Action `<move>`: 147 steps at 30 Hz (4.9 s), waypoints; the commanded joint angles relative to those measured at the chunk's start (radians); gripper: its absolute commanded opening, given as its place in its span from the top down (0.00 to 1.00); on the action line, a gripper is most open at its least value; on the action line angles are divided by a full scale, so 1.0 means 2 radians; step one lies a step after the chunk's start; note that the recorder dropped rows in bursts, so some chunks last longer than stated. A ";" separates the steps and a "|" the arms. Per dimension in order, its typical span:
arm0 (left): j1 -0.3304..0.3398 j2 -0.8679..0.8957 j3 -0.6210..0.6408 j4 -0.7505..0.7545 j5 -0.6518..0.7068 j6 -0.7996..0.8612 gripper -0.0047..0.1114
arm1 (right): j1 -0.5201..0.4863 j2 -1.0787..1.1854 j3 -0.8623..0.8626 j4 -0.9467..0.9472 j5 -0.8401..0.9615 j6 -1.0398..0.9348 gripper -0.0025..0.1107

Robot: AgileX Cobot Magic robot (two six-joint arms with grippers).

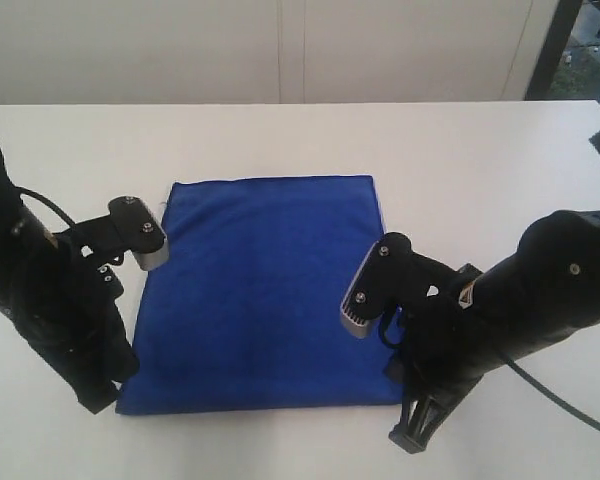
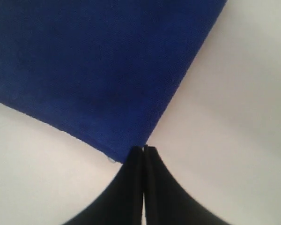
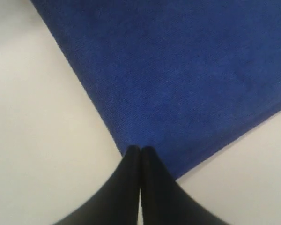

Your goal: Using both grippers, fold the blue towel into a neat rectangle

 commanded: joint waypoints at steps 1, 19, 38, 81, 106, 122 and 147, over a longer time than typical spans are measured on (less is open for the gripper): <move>0.001 0.008 0.018 -0.049 -0.011 0.082 0.96 | 0.001 0.003 -0.002 -0.002 -0.006 -0.031 0.97; 0.001 0.031 0.021 -0.053 0.001 0.203 0.65 | 0.002 0.020 0.019 -0.029 0.001 -0.171 0.73; 0.001 0.075 0.021 -0.036 -0.012 0.203 0.55 | 0.002 0.020 0.034 -0.058 -0.061 -0.170 0.64; 0.001 0.094 0.021 -0.034 -0.007 0.202 0.77 | 0.002 0.076 0.034 -0.057 -0.051 -0.170 0.69; 0.001 0.079 0.040 -0.021 -0.019 0.204 0.96 | 0.002 0.037 0.034 -0.057 -0.037 -0.166 0.98; 0.001 0.053 0.040 -0.014 -0.004 0.204 0.95 | 0.002 -0.016 0.034 -0.058 -0.021 -0.166 0.95; 0.001 0.056 0.040 0.008 -0.028 0.217 0.54 | 0.002 0.022 0.034 -0.057 -0.051 -0.168 0.59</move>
